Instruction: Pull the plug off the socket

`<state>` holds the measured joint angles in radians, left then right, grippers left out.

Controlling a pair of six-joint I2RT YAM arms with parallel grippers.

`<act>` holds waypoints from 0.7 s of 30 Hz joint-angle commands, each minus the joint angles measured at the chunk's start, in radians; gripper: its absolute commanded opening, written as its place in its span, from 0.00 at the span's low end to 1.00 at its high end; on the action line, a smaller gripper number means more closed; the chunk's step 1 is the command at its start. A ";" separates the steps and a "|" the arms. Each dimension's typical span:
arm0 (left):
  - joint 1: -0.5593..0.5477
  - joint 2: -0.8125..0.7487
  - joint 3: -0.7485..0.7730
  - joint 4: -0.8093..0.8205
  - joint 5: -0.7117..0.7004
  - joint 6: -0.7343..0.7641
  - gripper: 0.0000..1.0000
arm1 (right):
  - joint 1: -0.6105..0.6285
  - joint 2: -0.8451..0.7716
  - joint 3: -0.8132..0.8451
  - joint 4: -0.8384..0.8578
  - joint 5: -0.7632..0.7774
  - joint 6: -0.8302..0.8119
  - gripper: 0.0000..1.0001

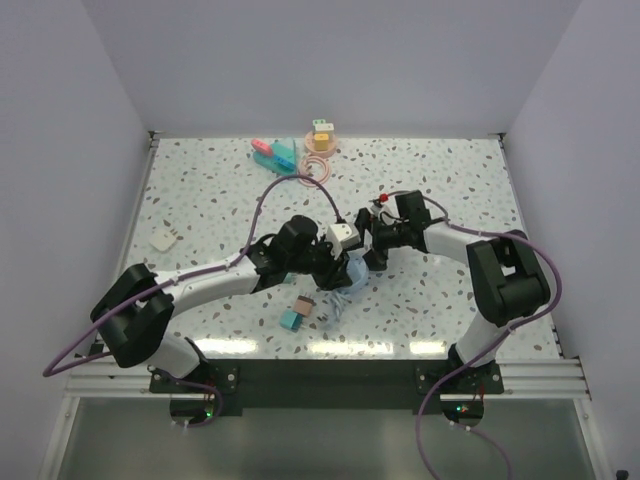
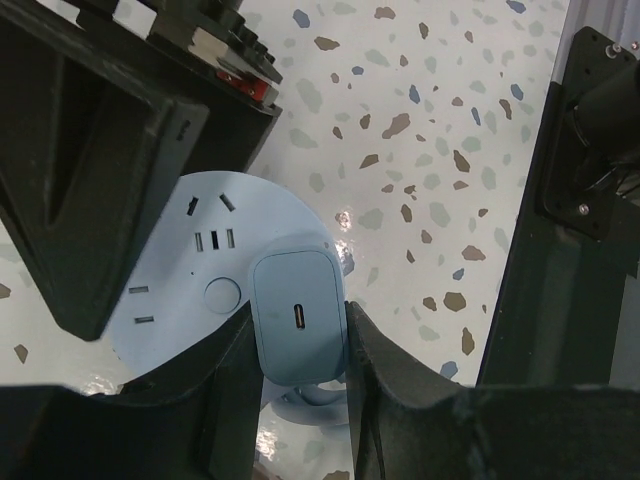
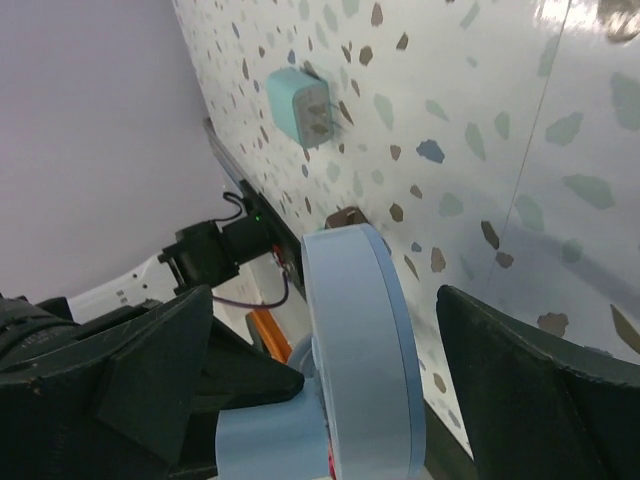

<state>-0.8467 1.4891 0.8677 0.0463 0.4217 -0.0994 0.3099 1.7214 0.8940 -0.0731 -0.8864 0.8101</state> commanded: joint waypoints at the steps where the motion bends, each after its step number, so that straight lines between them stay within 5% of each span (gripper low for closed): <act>1: 0.000 -0.018 0.056 0.115 -0.006 0.026 0.00 | 0.018 -0.008 0.017 -0.097 -0.055 -0.077 0.96; 6: 0.000 -0.027 0.047 0.113 -0.089 0.055 0.00 | 0.047 -0.008 -0.015 -0.050 -0.117 -0.040 0.72; 9: 0.004 -0.061 0.022 0.147 -0.144 0.059 0.00 | 0.057 0.000 -0.030 -0.051 -0.143 -0.040 0.36; 10: 0.006 -0.069 0.017 0.155 -0.149 0.059 0.00 | 0.057 0.000 -0.033 -0.053 -0.147 -0.042 0.13; 11: 0.009 -0.075 0.013 0.159 -0.156 0.061 0.00 | 0.057 0.003 -0.035 -0.054 -0.148 -0.043 0.01; 21: 0.139 -0.277 -0.054 0.176 -0.081 0.006 0.00 | 0.044 0.095 0.009 -0.037 -0.085 -0.078 0.00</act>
<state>-0.8009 1.3682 0.8097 0.0460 0.3611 -0.0853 0.3592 1.7603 0.8997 -0.0761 -0.9791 0.7742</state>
